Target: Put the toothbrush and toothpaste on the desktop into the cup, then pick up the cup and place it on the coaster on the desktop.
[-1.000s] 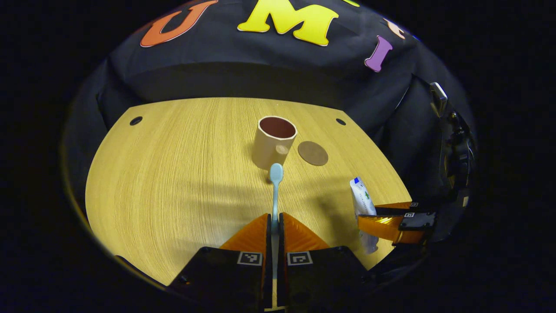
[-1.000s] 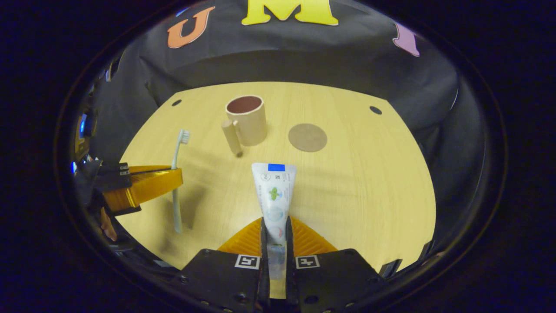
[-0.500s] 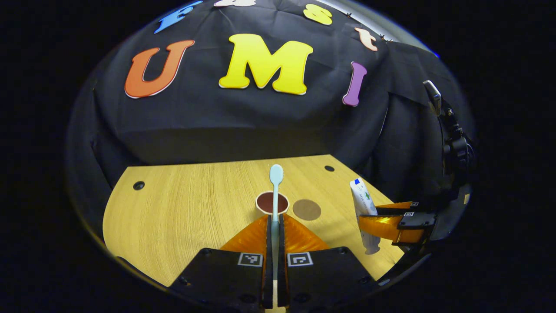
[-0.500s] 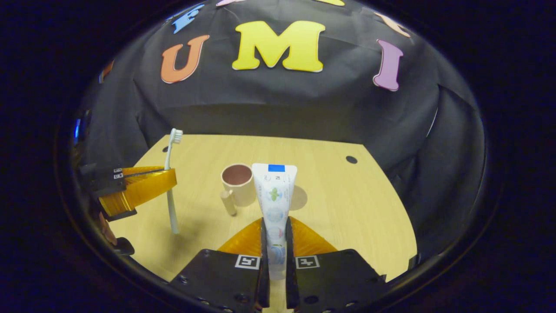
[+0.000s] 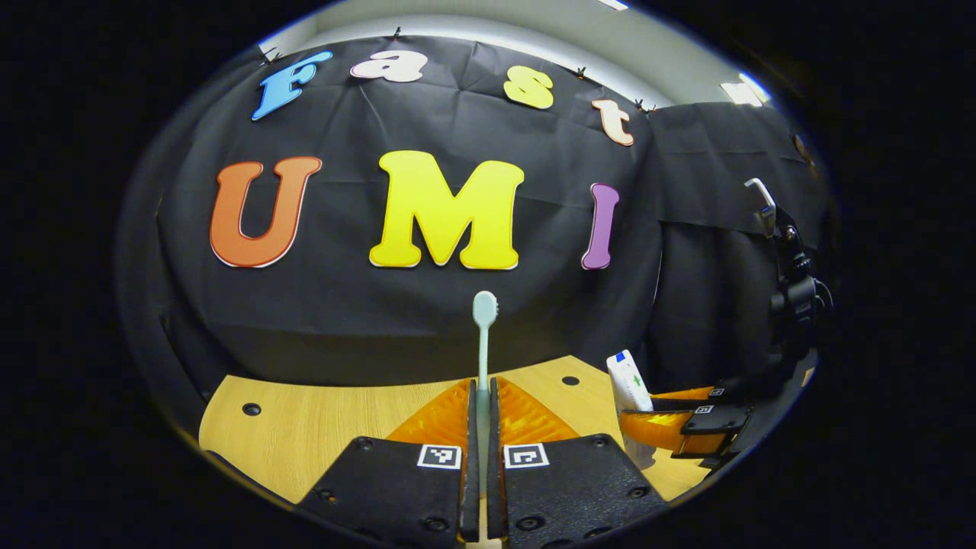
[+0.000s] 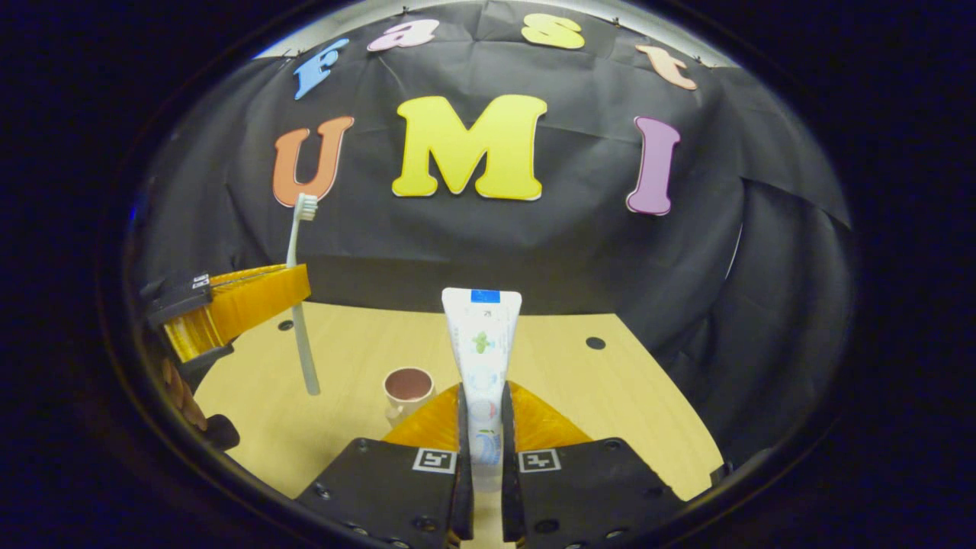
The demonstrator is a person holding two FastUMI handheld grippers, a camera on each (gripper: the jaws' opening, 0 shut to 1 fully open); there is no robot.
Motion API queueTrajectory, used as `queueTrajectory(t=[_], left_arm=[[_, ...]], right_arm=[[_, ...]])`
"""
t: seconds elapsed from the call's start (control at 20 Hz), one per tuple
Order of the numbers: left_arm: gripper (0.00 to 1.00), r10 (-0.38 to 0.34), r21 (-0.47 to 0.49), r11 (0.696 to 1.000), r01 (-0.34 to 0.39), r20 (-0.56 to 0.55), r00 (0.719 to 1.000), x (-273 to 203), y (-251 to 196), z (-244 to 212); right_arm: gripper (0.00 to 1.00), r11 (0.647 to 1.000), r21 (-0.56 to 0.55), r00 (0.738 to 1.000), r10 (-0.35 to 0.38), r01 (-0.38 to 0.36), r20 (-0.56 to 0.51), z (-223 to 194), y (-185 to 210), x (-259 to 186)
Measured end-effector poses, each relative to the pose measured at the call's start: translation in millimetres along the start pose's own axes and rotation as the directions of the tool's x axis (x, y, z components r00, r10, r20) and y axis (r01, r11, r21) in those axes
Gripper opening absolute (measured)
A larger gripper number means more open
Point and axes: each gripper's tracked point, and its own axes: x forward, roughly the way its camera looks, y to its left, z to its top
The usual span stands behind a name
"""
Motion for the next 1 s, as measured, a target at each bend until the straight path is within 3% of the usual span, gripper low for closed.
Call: queueTrajectory(t=[0.25, 0.6, 1.0], left_arm=[[0.06, 0.029, -0.049, 0.998, -0.029, 0.007, 1.0, 22.1, 0.2, -4.1], [0.07, 0.097, -0.076, 0.992, -0.099, -0.036, 0.995, 79.7, 11.7, -34.0], [0.07, 0.116, -0.116, 0.984, -0.132, -0.134, 0.984, 124.5, 21.4, -94.3]], right_arm=[[0.14, 0.998, -0.035, 0.998, 0.046, -0.045, 0.035, 6.9, -2.6, -7.0], [0.14, 0.994, -0.003, 0.993, 0.114, -0.113, 0.02, 3.0, -10.8, 6.0], [0.15, 0.994, 0.014, 0.991, 0.112, -0.112, -0.067, -1.6, -12.0, 36.5]])
